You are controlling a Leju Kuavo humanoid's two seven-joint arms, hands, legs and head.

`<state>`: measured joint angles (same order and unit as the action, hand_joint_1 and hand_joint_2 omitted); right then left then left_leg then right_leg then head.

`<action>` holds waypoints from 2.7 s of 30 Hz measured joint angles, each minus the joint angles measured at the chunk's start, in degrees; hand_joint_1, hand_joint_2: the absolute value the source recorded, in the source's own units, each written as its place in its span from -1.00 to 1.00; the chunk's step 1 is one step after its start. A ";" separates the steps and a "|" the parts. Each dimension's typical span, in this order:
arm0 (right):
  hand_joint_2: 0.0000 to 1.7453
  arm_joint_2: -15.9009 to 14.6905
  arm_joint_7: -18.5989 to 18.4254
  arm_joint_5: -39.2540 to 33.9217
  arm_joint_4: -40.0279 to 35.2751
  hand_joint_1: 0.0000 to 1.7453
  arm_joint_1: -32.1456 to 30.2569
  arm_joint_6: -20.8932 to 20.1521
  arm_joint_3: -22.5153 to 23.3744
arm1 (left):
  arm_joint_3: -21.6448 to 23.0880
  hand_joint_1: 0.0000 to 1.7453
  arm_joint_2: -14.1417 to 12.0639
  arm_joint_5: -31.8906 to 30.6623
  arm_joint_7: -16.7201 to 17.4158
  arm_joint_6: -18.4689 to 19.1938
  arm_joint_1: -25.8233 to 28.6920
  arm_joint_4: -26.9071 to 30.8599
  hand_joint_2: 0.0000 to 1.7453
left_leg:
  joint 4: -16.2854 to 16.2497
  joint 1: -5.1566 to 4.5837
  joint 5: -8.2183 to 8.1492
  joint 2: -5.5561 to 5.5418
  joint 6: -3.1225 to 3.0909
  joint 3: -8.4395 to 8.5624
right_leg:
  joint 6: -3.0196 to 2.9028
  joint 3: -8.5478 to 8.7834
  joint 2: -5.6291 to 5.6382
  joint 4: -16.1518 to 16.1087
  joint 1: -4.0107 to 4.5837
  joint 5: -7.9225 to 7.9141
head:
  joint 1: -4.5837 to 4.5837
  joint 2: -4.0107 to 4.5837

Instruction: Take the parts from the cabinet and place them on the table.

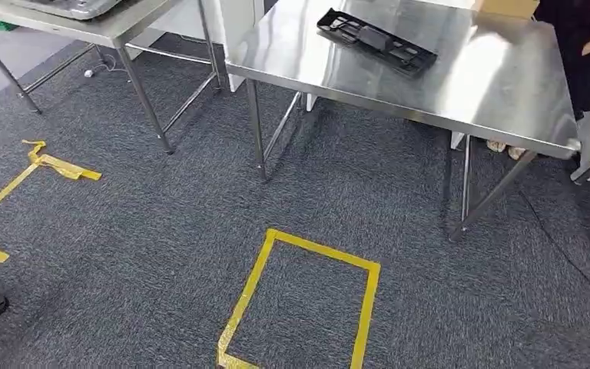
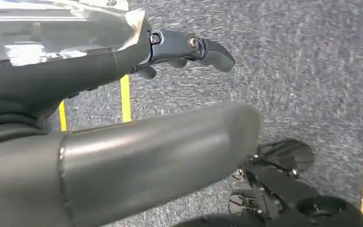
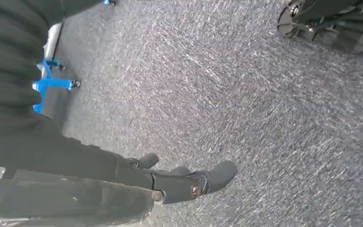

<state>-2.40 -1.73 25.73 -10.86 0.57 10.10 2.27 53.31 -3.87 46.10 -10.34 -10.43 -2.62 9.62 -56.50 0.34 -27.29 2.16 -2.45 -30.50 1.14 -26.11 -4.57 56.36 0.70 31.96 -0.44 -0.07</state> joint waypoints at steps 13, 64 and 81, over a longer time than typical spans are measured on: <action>1.00 -0.07 0.02 0.07 0.37 -1.00 -0.27 0.07 -0.13 | 0.00 -1.00 0.02 -0.17 -0.48 0.57 -0.03 0.00 -1.00 | -0.11 0.23 2.24 -8.65 2.11 -2.35 | 1.03 -1.26 7.39 -0.34 -1.43 -1.86 | -0.22 0.00; 1.00 0.11 0.44 0.96 0.42 -1.00 0.21 -0.31 -1.40 | 2.60 -1.00 0.15 -3.08 1.20 -5.27 -0.46 0.09 -1.00 | -0.82 0.17 1.21 -2.11 -0.21 -2.22 | 0.12 -4.95 3.34 8.23 -1.12 3.10 | -0.42 0.00; 1.00 0.15 -0.02 0.90 0.50 -1.00 -0.45 -0.66 -1.55 | 2.40 -1.00 -0.48 0.35 1.90 0.07 -0.06 0.24 -1.00 | -16.61 0.16 -6.55 -2.89 2.68 -10.86 | -1.46 -2.49 2.65 -0.38 -1.25 -3.11 | 0.11 0.00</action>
<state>-2.25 -1.75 26.62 -10.36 0.12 9.44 0.72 55.71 -4.35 46.45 -8.44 -10.36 -2.68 9.86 -73.11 0.50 -33.84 -0.73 0.24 -41.35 -0.33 -28.59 -1.91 55.98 -0.55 28.85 -0.33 -0.07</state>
